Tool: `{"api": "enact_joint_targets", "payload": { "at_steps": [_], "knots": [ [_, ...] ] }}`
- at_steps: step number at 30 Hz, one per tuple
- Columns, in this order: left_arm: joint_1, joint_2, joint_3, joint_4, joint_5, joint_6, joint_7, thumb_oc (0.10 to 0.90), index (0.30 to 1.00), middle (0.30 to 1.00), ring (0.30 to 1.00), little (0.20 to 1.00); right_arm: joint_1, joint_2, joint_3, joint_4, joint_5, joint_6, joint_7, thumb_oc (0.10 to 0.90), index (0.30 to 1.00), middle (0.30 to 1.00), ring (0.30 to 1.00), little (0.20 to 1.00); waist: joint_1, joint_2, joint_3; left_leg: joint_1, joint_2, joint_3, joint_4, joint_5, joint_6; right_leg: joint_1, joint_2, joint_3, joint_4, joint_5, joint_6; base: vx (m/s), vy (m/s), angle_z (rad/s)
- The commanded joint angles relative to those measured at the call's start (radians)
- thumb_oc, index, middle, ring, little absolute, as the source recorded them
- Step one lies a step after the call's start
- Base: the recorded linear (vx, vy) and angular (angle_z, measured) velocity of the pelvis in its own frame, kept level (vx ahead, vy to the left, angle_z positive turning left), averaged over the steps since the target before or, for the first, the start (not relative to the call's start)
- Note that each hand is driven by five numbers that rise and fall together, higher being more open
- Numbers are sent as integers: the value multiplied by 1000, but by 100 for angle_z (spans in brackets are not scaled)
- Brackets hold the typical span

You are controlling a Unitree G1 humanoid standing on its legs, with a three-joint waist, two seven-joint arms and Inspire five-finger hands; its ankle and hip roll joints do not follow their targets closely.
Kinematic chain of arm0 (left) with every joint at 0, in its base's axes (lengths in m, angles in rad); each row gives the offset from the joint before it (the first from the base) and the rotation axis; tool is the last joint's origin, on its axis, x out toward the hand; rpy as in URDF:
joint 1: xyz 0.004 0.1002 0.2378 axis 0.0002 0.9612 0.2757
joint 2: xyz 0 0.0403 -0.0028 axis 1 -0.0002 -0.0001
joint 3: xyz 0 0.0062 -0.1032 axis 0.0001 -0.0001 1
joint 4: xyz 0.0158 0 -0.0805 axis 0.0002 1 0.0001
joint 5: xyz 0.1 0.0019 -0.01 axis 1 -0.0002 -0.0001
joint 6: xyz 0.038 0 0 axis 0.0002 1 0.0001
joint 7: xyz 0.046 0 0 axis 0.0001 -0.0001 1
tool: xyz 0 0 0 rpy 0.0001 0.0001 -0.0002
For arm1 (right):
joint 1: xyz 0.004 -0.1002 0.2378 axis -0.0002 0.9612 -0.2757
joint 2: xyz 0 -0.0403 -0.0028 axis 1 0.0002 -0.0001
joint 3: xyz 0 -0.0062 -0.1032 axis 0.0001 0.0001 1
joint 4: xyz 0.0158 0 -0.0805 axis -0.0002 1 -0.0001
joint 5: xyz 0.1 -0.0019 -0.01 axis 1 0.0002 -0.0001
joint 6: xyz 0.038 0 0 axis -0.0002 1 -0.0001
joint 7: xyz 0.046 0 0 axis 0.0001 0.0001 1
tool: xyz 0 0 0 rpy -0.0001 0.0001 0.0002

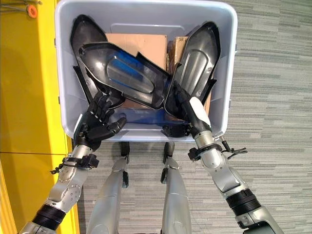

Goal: Move parts from the plastic box to the shelf.

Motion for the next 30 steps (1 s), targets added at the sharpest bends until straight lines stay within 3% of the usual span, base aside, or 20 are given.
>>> {"api": "enact_joint_targets", "payload": {
  "at_steps": [1,10,26,28,30],
  "knots": [
    [121,8,23,18,-20,1,41,900,1000,1000,1000,1000,-38,-27,3,46,-53,7,-24,900,1000,1000,1000,1000,12,8,-6,-83,59,10,286,-254,-16,1,-79,44,-15,7,69,62,23,2],
    [113,0,27,20,-19,9,49,900,1000,1000,1000,1000,-72,-14,-14,118,-111,41,-61,900,1000,1000,1000,1000,11,18,-6,-175,66,3,423,-311,-6,-102,-71,70,118,-46,60,0,9,-2],
    [89,4,-5,46,-28,2,63,900,1000,1000,1000,1000,-213,41,70,418,-127,90,-126,900,1000,1000,1000,1000,31,44,-6,-190,62,0,420,-305,-4,-134,-70,77,144,-60,52,0,0,0],
    [88,4,-8,51,-26,3,66,900,1000,1000,1000,1000,-209,40,76,417,-131,91,-124,400,300,300,300,300,29,43,-6,-186,62,0,414,-302,-5,-130,-69,76,142,-60,52,0,0,0],
    [85,0,-10,56,-30,1,66,900,1000,1000,1000,1000,-205,44,81,419,-128,89,-122,400,300,300,300,300,29,42,-6,-183,62,-1,410,-299,-6,-127,-68,75,141,-61,52,0,0,0]
  ]
}}
